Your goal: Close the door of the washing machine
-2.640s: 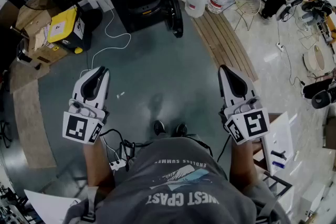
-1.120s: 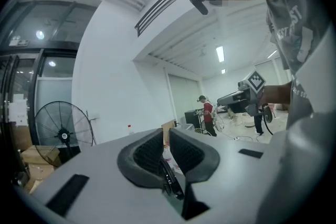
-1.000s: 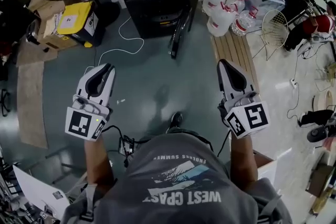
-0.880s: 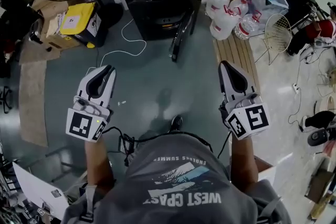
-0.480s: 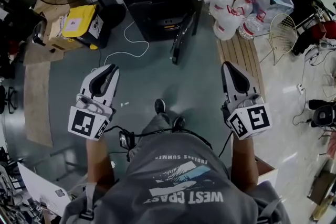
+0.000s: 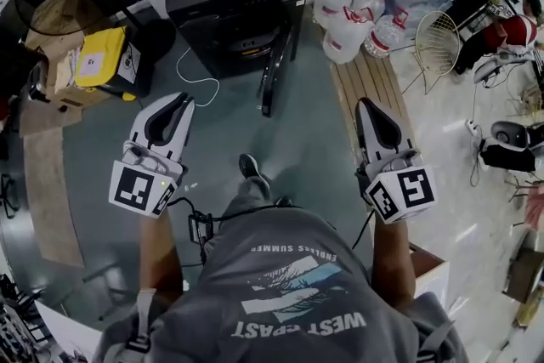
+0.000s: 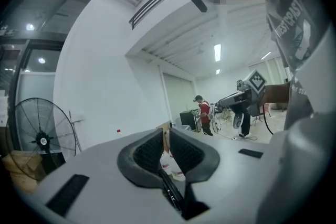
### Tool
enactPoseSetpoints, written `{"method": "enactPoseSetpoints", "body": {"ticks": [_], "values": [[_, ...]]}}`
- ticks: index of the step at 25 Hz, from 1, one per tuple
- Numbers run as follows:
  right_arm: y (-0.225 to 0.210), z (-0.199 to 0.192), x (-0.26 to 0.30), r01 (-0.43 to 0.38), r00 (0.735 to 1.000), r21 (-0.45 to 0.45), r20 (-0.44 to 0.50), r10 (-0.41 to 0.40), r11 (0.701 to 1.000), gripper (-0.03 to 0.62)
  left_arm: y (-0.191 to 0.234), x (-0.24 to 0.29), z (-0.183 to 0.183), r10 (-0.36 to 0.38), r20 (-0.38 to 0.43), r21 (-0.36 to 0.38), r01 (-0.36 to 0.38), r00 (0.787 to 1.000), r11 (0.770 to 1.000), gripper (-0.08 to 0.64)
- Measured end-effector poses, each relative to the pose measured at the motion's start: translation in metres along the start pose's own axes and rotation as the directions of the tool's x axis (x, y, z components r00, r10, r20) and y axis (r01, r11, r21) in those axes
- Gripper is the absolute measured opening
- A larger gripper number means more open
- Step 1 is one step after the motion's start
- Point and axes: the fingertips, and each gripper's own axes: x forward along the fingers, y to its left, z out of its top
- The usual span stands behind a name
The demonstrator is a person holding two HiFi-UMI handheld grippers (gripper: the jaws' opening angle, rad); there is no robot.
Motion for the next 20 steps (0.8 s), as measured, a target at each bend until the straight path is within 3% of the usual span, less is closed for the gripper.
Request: {"method": "enactPoseSetpoints", "body": {"ticks": [10,20], "values": [[0.003,0.014,0.075,0.031,0.999,-0.012,-0.026,-0.031,0.999,0.029,0.077,0.038,-0.006,-0.029,0.034,-0.003,0.029,0.999,1.0,0.049],[0.017,0.026,0.155,0.014,0.996,-0.076,-0.085,-0.021,0.997,0.029,0.146,0.061,-0.041,-0.021,0.057,-0.083,0.025,0.998,0.996,0.049]]}}
